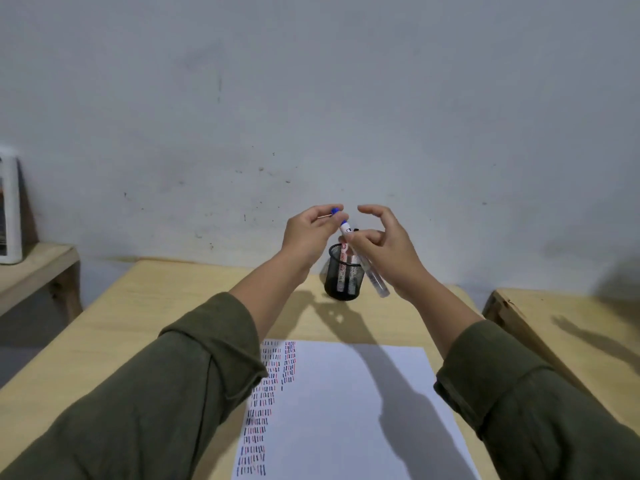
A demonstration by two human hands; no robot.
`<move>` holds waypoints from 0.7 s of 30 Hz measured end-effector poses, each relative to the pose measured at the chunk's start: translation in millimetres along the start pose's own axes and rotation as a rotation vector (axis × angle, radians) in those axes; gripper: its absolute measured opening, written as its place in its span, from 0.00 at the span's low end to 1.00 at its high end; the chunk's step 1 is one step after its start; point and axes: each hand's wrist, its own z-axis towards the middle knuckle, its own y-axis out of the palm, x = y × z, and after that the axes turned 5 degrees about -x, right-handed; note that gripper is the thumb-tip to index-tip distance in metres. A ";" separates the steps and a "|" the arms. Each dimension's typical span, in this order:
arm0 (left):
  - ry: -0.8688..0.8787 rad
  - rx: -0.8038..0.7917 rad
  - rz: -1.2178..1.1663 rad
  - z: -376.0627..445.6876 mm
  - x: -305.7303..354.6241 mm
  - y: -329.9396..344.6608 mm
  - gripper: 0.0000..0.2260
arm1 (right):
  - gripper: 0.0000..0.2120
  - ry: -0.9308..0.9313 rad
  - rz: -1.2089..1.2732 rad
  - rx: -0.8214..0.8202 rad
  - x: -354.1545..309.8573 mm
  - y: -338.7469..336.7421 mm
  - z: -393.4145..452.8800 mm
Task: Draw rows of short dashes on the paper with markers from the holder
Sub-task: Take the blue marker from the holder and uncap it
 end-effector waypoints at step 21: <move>-0.090 -0.072 -0.404 -101.9 0.6 8.1 0.09 | 0.13 0.051 0.678 0.009 -21.2 36.0 -79.5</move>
